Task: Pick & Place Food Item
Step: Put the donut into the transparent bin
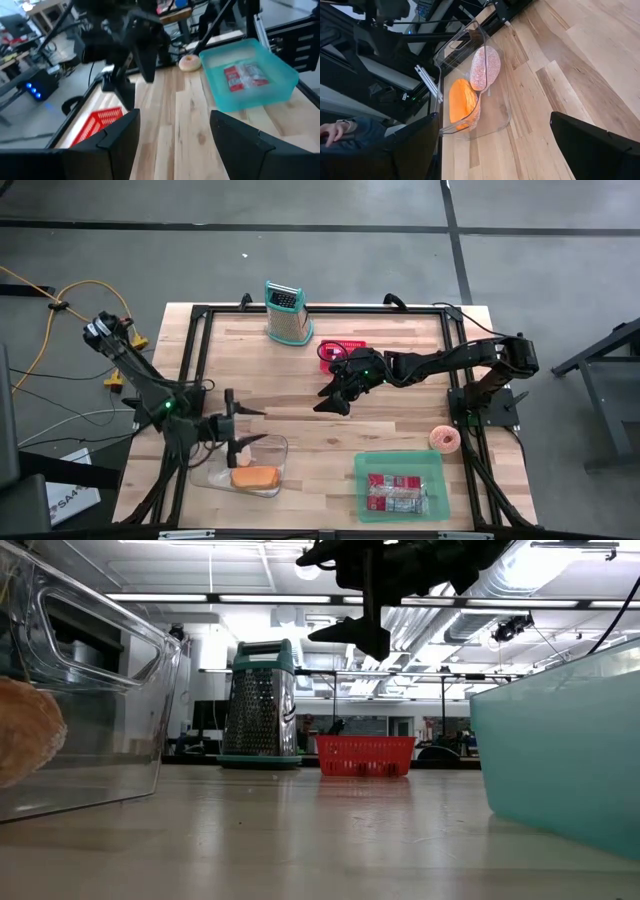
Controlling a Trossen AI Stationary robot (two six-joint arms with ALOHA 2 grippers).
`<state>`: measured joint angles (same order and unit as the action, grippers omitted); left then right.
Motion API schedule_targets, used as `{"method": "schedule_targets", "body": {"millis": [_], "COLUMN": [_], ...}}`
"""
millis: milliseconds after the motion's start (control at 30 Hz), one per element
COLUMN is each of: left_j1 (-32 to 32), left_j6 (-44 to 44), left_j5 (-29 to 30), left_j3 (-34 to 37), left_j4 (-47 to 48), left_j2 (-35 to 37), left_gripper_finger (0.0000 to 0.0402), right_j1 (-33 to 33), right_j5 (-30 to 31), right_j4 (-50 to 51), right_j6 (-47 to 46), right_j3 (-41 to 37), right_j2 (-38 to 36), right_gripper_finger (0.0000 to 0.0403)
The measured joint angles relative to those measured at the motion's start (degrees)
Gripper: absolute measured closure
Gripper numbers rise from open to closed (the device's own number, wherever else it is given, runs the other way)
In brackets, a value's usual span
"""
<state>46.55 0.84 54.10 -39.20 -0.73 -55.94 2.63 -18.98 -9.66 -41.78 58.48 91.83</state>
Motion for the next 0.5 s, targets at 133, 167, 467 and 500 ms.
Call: {"method": "schedule_targets", "body": {"millis": [133, 167, 467, 500], "left_j1": [-2.6, -3.0, -3.7, -3.9], "left_j6": [3.5, 3.7, 3.7, 3.7], "left_j5": [-3.1, -3.7, -5.3, -5.4], "left_j3": [0.0, 0.0, 0.0, 0.0], "left_j4": [-1.8, -1.8, -2.0, -1.9], "left_j2": [0.6, 0.6, 0.6, 0.6], "left_gripper_finger": [0.0169, 0.0169, 0.0169, 0.0169], "right_j1": [0.0, 0.0, 0.0, 0.0], "right_j5": [0.0, 0.0, 0.0, 0.0], "right_j4": [0.0, 0.0, 0.0, 0.0], "right_j6": [0.0, 0.0, 0.0, 0.0], "right_j3": [0.0, 0.0, 0.0, 0.0], "right_j2": [0.0, 0.0, 0.0, 0.0], "right_gripper_finger": [0.0034, 0.0034, 0.0034, 0.0034]}}
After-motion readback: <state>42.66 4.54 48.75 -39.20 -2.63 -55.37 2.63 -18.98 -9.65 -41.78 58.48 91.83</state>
